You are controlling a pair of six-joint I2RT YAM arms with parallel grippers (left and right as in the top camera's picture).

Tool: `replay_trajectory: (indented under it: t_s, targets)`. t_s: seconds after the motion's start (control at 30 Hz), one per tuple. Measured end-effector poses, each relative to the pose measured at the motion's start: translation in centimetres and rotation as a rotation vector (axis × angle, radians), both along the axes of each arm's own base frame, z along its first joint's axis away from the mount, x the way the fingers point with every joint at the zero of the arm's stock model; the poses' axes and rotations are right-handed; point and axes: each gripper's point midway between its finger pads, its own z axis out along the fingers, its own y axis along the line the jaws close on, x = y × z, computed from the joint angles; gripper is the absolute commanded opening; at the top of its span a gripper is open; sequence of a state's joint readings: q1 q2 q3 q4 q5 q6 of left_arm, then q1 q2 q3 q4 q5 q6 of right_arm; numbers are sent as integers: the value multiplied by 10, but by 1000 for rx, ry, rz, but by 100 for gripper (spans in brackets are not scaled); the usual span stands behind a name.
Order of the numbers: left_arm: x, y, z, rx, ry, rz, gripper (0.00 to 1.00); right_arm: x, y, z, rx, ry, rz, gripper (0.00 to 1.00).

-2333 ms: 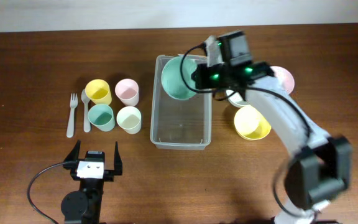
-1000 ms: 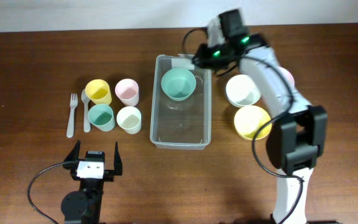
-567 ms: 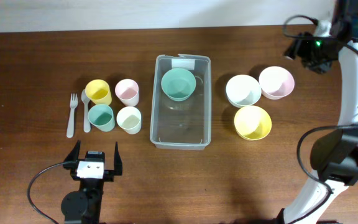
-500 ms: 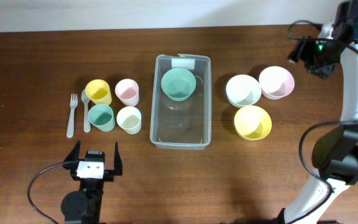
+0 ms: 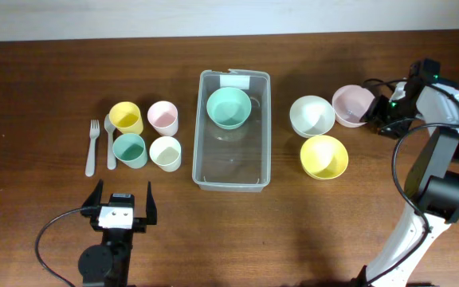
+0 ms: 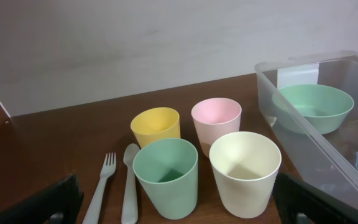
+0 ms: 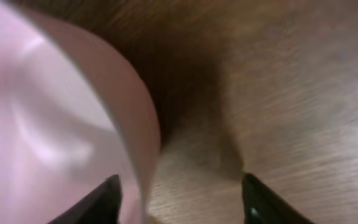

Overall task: Pack container
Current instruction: 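Grasp the pink bowl with the right gripper and lift it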

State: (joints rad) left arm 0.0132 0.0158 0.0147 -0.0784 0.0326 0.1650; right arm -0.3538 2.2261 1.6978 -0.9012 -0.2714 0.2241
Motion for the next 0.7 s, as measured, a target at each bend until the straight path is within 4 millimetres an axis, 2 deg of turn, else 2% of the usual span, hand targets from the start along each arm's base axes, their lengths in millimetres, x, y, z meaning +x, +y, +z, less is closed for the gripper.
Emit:
replay_trajectory:
  t_s: [0.07, 0.17, 0.2, 0.43, 0.53, 0.6, 0.67, 0.7]
  targets:
    - [0, 0, 0, 0, 0, 0, 100, 5, 0, 0, 4, -19, 3, 27]
    - [0, 0, 0, 0, 0, 0, 100, 8, 1, 1, 10, -32, -3, 7]
    - [0, 0, 0, 0, 0, 0, 100, 8, 1, 1, 12, -33, -8, 4]
    - [0, 0, 0, 0, 0, 0, 100, 6, -3, 1, 31, -18, -69, 4]
    - [0, 0, 0, 0, 0, 0, 100, 5, -8, 11, 28, -30, -94, 4]
    - [0, 0, 0, 0, 0, 0, 100, 7, -9, 29, 19, -62, -100, 4]
    - [0, 0, 0, 0, 0, 0, 100, 12, -10, 59, -2, -127, -99, 4]
    - [0, 0, 0, 0, 0, 0, 100, 21, -6, 108, -30, -236, -84, 4]
